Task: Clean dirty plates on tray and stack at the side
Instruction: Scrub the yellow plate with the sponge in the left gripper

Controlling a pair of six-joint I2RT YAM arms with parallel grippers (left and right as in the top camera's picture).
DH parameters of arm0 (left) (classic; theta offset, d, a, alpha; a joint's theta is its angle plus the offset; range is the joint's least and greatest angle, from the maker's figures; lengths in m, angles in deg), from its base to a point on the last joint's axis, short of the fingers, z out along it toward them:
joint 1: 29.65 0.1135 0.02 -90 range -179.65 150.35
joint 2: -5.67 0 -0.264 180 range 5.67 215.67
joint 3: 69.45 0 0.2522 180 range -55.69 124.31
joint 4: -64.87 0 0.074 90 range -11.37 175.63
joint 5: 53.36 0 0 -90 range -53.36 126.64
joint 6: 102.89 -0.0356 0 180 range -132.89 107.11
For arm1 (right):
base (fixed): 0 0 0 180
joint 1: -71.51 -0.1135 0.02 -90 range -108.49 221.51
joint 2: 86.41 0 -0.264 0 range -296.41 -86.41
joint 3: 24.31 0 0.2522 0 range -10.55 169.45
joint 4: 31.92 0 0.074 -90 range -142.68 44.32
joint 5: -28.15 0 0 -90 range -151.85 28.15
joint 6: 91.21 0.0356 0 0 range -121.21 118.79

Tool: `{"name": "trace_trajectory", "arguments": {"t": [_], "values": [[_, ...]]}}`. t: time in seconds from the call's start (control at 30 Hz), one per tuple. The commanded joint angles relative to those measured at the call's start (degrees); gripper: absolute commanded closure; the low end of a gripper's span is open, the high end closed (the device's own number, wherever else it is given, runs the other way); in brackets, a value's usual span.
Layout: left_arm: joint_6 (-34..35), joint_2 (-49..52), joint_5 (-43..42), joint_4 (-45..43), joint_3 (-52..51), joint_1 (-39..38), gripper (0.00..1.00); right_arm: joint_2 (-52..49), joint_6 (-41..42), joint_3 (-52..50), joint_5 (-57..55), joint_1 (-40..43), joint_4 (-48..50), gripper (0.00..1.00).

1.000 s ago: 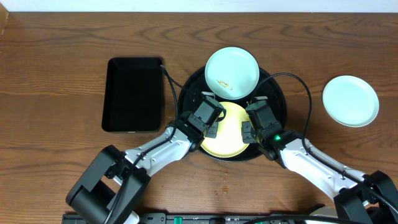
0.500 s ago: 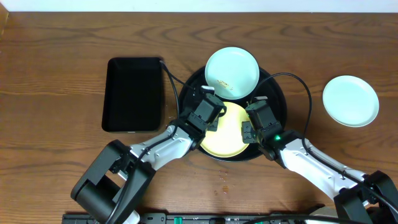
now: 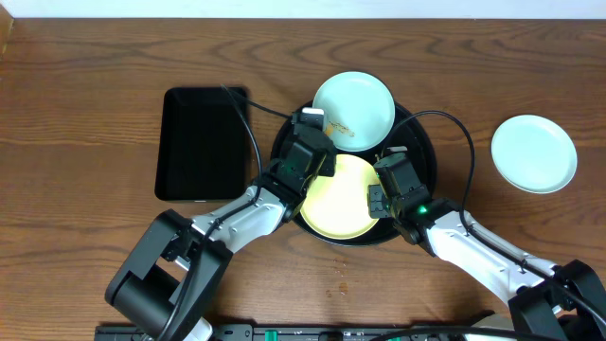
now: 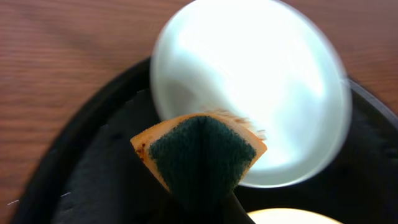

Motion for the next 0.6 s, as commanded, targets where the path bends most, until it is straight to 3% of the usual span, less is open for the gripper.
{"name": "trace_trajectory", "arguments": {"t": [0.0,0.57], "values": [[4.3,-1.5,-8.5,-1.1,-0.2,0.1,0.92,-0.4,-0.8,0.0,-0.3,1.1,0.0,0.99],[5.5,4.2,-8.6,-6.2,-0.2,0.0,0.92,-0.4,-0.8,0.0,-0.3,1.1,0.0,0.99]]}}
